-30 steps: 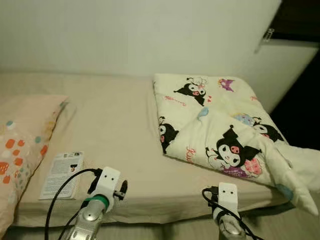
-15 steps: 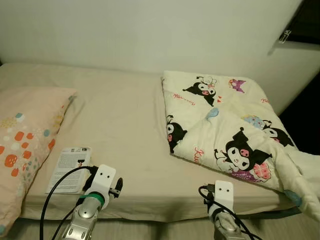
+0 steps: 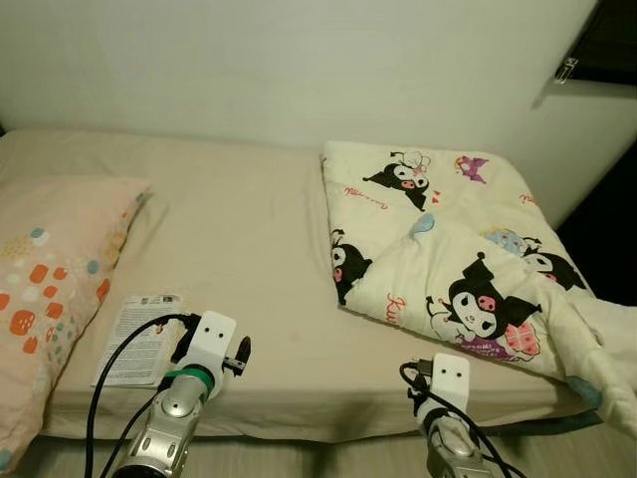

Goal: Clean up the room

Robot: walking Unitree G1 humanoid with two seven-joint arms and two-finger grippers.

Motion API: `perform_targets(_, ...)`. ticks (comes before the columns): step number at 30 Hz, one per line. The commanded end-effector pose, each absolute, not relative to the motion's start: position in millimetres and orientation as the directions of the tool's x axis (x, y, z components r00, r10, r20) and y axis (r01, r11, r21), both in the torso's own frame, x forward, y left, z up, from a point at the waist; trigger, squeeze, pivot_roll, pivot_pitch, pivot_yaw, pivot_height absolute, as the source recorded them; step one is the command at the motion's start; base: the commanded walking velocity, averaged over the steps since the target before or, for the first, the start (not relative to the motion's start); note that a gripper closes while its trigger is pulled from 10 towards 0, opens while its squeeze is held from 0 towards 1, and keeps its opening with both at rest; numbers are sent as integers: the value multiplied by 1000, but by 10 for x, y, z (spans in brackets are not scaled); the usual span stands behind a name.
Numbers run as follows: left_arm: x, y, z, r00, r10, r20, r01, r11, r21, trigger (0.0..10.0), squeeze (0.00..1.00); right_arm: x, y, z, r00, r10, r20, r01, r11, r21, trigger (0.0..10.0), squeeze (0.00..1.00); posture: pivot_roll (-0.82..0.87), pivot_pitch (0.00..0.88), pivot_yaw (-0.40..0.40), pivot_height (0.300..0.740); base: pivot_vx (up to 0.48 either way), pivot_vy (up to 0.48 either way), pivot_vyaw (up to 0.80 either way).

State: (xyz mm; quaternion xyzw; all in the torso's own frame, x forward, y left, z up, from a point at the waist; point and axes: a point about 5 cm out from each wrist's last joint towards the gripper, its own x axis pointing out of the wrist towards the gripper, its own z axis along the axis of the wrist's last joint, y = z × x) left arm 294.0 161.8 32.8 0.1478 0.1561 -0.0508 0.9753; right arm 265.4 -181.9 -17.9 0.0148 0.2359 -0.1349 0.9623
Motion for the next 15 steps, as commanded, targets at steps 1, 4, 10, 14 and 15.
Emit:
perform_targets(1,2916,1586,304,943,-61,-328,159,947,280,10000,0,2631,-1841,-193,849,-258,-460,273,961,-35,10000,0,144,0,-7,740,0,-281,0)
perform_targets(4,2908,1580,298,942,-62,-329,159,947,279,10000,0,2631,-1832,-194,850,-256,-460,271,962,-34,10000,0,143,0,-6,740,0,-394,0)
perform_targets(10,2933,1576,310,942,-62,-329,158,949,273,10000,0,2618,-1815,-209,850,-248,-464,264,964,-32,10000,0,143,0,-7,740,0,-416,0)
perform_targets(14,2937,1583,314,943,-61,-328,157,949,274,10000,0,2616,-1815,-213,850,-247,-465,262,965,-33,10000,0,143,0,-7,740,0,-416,0)
perform_targets(15,2940,1587,315,943,-60,-328,156,949,275,10000,0,2617,-1816,-212,850,-247,-465,262,965,-34,10000,0,143,0,-7,740,0,-416,0)
